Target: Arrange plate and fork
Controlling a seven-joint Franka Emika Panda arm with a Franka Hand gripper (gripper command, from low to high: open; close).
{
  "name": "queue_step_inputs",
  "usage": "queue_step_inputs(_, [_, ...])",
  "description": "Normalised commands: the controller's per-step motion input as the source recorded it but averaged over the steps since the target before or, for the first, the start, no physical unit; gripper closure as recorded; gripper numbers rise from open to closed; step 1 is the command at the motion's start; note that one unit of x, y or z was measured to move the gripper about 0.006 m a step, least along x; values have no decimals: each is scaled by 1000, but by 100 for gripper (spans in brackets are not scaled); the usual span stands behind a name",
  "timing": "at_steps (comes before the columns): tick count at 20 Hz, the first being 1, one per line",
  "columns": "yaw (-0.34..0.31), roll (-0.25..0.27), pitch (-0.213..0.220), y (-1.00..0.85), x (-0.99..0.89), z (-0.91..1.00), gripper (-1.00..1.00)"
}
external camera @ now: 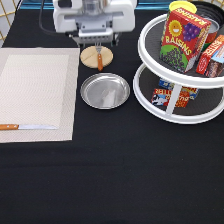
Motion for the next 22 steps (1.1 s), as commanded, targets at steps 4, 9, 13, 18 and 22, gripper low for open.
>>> queue_step_inputs(4, [-32, 25, 0, 1, 612, -386, -100])
queue_step_inputs(9, [-71, 31, 1, 28, 511, -434, -100])
queue_step_inputs(13, [-99, 23, 0, 112, 310, -464, -100])
queue_step_inputs(18, [-84, 13, 31, 185, 118, -366, -100])
queue_step_inputs(22, [-51, -28, 25, 432, 194, -190, -100])
